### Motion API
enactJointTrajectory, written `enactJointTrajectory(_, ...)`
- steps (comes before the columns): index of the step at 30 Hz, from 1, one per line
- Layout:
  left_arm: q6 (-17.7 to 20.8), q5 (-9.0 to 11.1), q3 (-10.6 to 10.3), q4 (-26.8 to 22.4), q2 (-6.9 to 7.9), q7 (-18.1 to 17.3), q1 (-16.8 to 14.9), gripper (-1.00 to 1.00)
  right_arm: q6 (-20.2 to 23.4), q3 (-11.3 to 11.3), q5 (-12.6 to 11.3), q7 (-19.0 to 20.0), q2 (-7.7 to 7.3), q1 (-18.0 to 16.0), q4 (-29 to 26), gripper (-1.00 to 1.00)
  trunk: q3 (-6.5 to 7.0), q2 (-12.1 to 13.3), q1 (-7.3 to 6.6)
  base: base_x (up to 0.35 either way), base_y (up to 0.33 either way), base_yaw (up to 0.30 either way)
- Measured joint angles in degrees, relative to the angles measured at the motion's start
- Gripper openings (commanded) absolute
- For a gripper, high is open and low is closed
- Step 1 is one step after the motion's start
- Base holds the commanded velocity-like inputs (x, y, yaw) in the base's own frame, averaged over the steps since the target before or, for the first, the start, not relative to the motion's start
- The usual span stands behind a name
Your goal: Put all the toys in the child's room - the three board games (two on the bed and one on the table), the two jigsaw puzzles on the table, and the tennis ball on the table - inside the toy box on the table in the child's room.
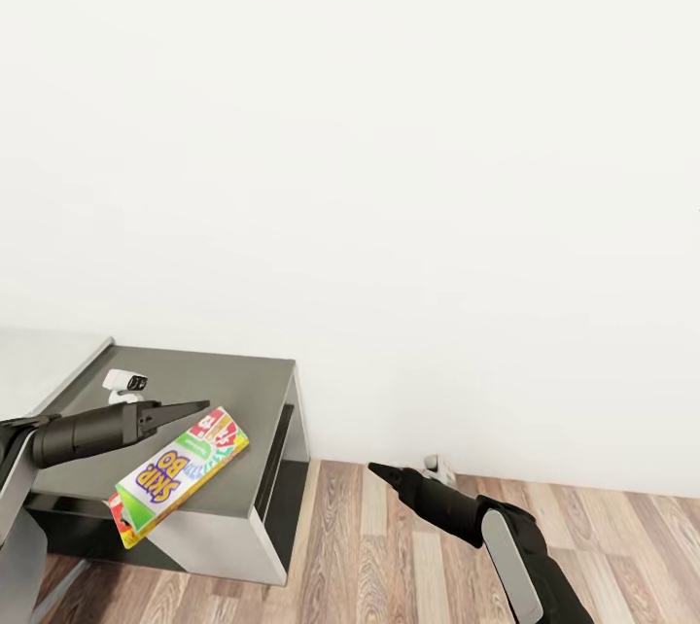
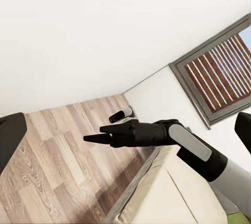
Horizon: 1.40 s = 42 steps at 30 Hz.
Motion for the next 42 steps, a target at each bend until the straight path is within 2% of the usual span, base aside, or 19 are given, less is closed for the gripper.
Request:
enactJointTrajectory(14, 0.0, 0.0, 0.2, 0.0, 0.02, 0.0, 0.0, 1.00, 0.0, 0.0, 0.0, 0.0, 0.00, 0.0, 0.0, 1.00, 1.32, 0.0, 0.00, 0.005, 0.000, 0.000)
enactJointTrajectory(20, 0.1, 0.0, 0.3, 0.0, 0.08, 0.0, 0.0, 1.00, -0.1, 0.0, 0.2, 0.0, 0.00, 0.0, 0.1, 1.00, 1.89, 0.0, -0.02, 0.159, 0.060, 0.000)
enactJointTrajectory(26, 0.1, 0.0, 1.2, 0.0, 0.10, 0.0, 0.0, 1.00, -0.4, 0.0, 0.4, 0.0, 0.00, 0.0, 0.1, 1.00, 2.45, 0.0, -0.01, 0.149, 0.023, 0.000)
enactJointTrajectory(36, 0.1, 0.0, 1.4, 0.0, 0.10, 0.0, 0.0, 1.00, -0.4, 0.0, 0.4, 0.0, 0.00, 0.0, 0.1, 1.00, 3.40, 0.0, 0.00, 0.025, 0.009, 0.000)
enactJointTrajectory(42, 0.1, 0.0, 1.5, 0.0, 0.10, 0.0, 0.1, 1.00, -0.4, 0.0, 0.4, 0.0, -0.01, -0.1, 0.1, 1.00, 3.96, 0.0, -0.02, 0.098, 0.160, 0.000)
